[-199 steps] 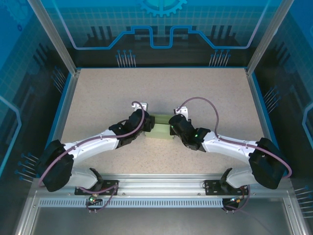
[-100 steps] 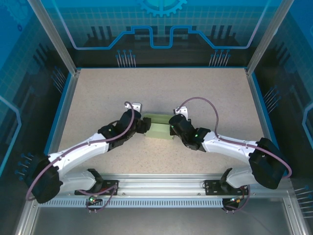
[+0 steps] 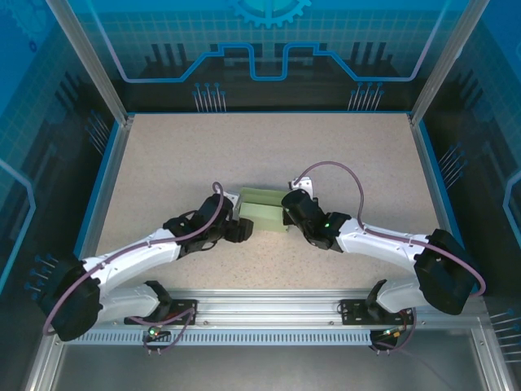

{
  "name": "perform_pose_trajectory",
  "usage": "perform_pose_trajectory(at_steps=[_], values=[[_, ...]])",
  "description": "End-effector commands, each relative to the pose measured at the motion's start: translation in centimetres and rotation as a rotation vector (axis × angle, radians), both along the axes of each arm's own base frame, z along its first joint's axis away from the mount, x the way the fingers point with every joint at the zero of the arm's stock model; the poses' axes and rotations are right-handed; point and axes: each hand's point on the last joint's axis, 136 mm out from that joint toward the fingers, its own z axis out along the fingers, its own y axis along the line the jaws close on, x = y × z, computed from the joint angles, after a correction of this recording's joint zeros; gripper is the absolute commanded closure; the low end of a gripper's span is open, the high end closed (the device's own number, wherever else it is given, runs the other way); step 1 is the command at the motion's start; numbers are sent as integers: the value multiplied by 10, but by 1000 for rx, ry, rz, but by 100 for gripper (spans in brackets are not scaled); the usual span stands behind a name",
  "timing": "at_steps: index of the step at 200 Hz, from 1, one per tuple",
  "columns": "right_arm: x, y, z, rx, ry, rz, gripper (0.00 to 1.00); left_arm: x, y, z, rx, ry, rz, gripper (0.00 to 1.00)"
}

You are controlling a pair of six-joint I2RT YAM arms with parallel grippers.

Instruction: Fold the paper box

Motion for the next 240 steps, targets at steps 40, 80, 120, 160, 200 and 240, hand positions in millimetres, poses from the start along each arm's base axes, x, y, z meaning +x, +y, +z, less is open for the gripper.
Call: perform_pose_trajectory(at_steps=[40, 80, 120, 160, 200, 240], values=[[6, 3, 7, 7, 1, 22, 100, 5, -5, -10, 33, -30, -62, 25], [8, 6, 5, 6, 12, 41, 100, 13, -5, -24, 89, -40, -89, 25], [8, 10, 4, -1, 27, 66, 100, 23, -15, -25, 64, -58, -89, 26], [6, 16, 2, 5, 60, 98, 100, 33, -25, -24, 23, -58, -65, 30], [4, 20, 0, -8, 83, 142, 100, 42, -29, -24, 4, -64, -28, 31], [1, 23, -4, -44, 124, 238, 100, 55, -32, -19, -4, -89, 22, 32]])
